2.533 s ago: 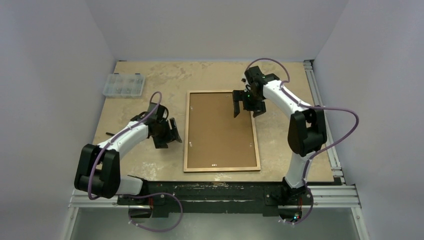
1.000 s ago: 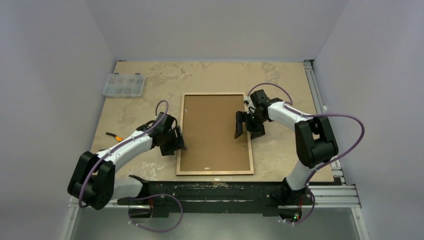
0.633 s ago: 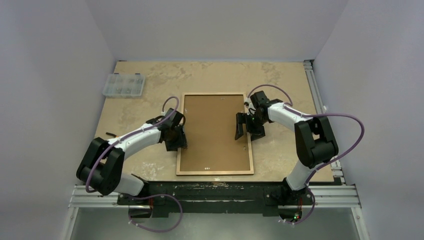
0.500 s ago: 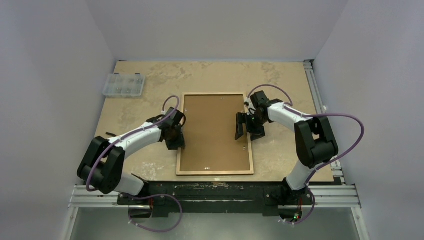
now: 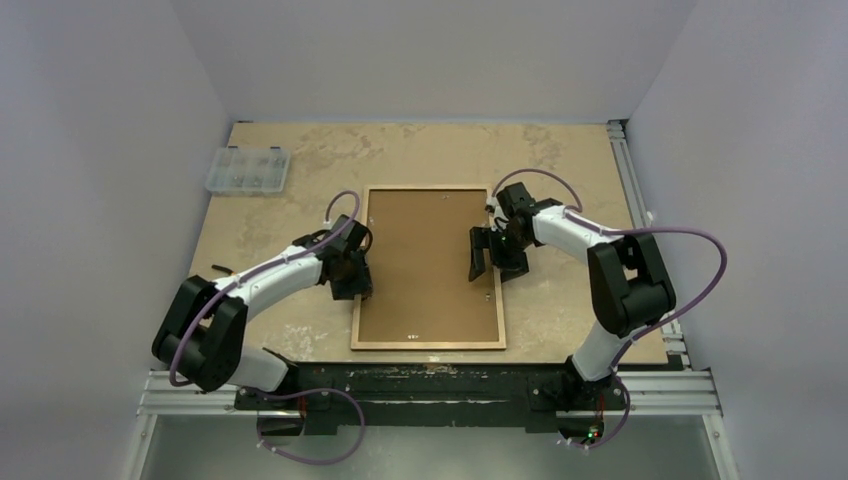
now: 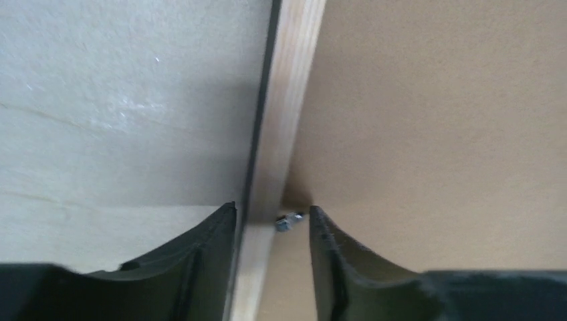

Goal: Put the photo into the frame

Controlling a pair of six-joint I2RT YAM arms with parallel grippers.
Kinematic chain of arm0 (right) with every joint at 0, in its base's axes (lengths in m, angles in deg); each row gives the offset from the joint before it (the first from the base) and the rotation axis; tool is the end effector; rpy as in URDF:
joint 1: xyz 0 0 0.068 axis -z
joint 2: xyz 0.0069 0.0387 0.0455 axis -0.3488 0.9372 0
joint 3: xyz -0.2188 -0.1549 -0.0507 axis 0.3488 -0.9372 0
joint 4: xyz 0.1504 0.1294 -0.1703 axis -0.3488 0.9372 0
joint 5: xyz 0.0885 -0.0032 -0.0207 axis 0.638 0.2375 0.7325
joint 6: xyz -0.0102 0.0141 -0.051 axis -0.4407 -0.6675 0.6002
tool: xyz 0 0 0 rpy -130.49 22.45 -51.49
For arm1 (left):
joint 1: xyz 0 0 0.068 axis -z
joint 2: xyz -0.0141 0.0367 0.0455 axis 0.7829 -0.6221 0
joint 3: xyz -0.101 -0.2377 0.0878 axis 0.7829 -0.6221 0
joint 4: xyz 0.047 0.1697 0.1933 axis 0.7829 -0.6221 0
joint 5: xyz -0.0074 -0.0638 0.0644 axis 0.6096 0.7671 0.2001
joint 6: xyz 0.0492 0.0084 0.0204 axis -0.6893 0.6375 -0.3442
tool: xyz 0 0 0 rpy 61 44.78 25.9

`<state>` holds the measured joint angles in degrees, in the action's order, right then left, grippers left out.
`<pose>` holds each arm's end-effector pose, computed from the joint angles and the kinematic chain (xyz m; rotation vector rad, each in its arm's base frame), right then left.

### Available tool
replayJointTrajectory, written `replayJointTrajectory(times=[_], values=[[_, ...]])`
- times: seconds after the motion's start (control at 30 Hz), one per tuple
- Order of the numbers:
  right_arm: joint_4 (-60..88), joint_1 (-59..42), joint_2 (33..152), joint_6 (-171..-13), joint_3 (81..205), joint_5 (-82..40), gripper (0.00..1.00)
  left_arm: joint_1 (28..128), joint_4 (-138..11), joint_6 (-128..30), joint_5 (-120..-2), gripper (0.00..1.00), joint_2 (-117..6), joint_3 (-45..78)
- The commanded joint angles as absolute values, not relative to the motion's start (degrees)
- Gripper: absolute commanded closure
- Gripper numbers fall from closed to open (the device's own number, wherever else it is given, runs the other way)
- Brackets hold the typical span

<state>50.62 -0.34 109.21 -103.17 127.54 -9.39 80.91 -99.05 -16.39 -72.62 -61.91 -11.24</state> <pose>0.2906 0.1223 0.1676 -0.1340 2.9480 0.5870 0.2175 -0.1202 0.1720 -0.3862 2.8035 -0.2272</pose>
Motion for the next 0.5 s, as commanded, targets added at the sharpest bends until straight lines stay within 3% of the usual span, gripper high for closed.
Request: replayJointTrajectory(times=[0.0,0.07,0.17,0.47], values=[[50.5,-3.6,109.5,-103.6,128.8,-9.3,0.2,81.3,-96.2,-14.8,-70.2,0.46,-58.4,-11.8],[50.6,-5.1,109.9,-103.9,129.6,-10.0,0.2,81.3,-96.4,-14.3,-69.8,0.33,-56.8,-12.0],[50.6,-7.2,111.0,-104.4,130.9,-11.2,0.2,81.1,-96.9,-13.9,-69.8,0.25,-54.5,-12.5],[54.0,-13.0,109.8,-104.7,131.9,-22.3,0.2,80.0,-97.3,-13.9,-69.7,0.23,-51.7,-15.5]])
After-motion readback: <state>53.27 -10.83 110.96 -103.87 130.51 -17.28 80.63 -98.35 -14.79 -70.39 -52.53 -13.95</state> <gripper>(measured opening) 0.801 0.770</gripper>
